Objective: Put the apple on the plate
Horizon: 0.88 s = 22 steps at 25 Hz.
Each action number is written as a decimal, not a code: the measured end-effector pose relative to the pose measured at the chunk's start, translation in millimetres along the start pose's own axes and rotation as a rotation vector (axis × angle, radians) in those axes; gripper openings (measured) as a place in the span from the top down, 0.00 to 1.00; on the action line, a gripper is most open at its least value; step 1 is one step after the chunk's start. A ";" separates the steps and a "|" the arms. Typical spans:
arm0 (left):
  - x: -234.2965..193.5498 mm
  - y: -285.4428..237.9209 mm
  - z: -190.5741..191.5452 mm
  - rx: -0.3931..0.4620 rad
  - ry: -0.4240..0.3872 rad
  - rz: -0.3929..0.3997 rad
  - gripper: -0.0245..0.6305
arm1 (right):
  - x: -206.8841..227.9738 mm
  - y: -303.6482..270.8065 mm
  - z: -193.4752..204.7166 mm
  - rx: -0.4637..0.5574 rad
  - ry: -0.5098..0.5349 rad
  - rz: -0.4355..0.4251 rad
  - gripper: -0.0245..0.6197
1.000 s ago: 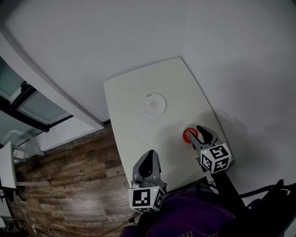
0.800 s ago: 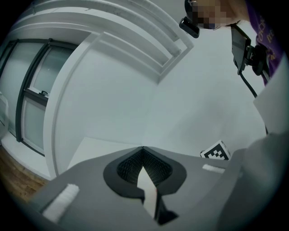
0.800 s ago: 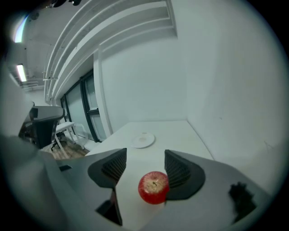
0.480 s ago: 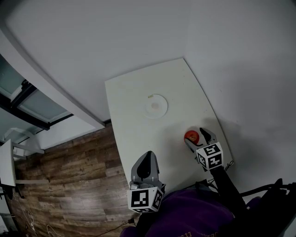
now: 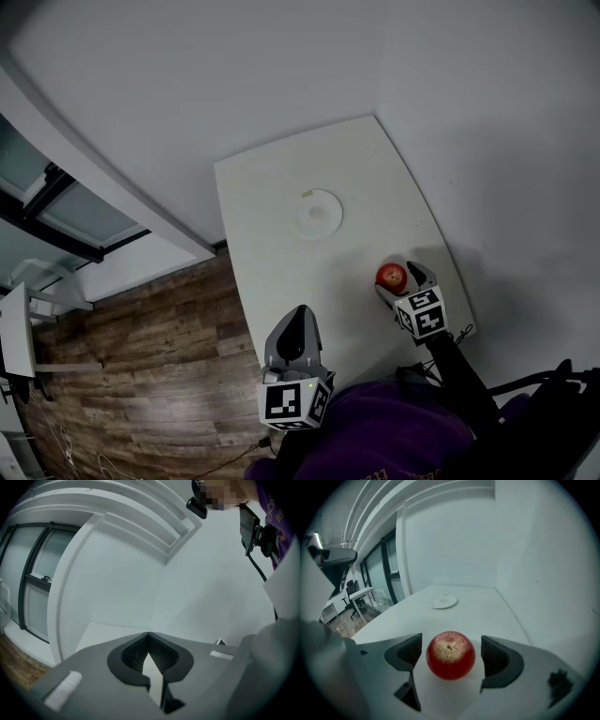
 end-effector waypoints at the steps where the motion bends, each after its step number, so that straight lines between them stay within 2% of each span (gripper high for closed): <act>1: -0.4 0.0 0.2 -0.001 0.000 -0.002 0.95 | 0.2 -1.2 1.7 -0.006 -0.004 -0.002 0.37; 22: -7.5 -0.1 -0.8 0.005 -0.004 -0.019 0.95 | 2.5 -16.8 17.5 -0.083 -0.017 -0.037 0.38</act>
Point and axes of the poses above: the fingertips, and each gripper's own axes: y backward along the fingers, x to its right, z out of its underside, the point moved 1 cm from there along y, backward along the fingers, and after that the axes turned 11 degrees about -z, right-handed, at the moved point
